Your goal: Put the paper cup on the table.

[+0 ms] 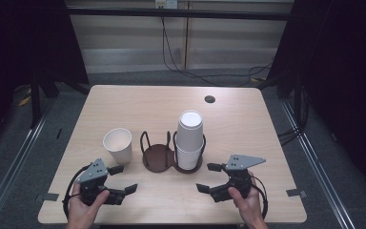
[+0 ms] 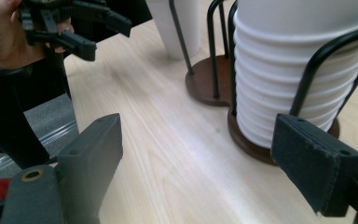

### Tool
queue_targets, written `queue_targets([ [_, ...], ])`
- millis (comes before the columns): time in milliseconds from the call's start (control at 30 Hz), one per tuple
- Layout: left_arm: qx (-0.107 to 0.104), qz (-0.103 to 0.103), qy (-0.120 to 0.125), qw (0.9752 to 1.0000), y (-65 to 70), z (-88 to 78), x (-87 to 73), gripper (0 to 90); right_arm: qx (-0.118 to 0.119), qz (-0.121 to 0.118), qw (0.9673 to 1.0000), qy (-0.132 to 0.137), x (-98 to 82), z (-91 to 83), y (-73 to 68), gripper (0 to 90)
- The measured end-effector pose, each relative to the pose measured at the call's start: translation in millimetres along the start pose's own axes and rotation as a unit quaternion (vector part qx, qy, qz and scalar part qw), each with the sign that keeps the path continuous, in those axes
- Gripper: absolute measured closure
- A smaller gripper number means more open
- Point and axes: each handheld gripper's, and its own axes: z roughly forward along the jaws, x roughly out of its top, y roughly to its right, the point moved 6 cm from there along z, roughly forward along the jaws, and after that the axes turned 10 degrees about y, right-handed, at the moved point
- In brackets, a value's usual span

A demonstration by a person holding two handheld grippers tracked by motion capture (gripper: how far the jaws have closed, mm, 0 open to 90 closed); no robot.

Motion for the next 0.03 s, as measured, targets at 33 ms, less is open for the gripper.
queue_targets([
  [33,0.005,-0.006,0.004,1.0,1.1,2.1,-1.8,16.0,-0.008,0.0,1.0,-0.003,-3.6,2.7,0.1,16.7],
])
